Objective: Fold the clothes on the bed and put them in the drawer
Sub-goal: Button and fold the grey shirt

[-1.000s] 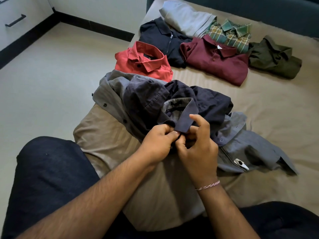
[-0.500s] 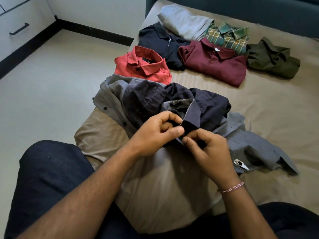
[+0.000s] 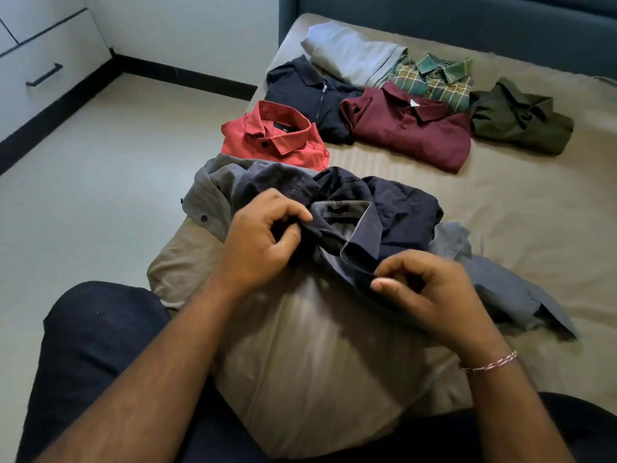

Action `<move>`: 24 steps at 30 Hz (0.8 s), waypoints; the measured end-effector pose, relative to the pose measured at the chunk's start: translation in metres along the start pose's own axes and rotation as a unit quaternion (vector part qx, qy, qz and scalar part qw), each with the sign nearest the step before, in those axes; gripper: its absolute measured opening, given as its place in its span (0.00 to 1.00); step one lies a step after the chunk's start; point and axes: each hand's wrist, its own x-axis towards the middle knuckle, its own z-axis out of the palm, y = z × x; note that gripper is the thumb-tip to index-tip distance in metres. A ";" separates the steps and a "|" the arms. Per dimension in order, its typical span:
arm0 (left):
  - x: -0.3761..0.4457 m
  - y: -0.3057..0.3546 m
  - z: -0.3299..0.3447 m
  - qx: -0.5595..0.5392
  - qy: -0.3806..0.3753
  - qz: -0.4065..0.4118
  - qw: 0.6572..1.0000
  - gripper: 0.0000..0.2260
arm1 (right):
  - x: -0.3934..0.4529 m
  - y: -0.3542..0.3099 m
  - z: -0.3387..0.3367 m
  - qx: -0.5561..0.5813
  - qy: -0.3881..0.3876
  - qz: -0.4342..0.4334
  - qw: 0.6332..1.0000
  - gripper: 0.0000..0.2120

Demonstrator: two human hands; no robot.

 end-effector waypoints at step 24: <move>0.014 0.059 0.046 -0.084 0.066 -0.133 0.985 0.14 | 0.004 -0.023 0.037 0.248 0.213 0.216 0.920 0.07</move>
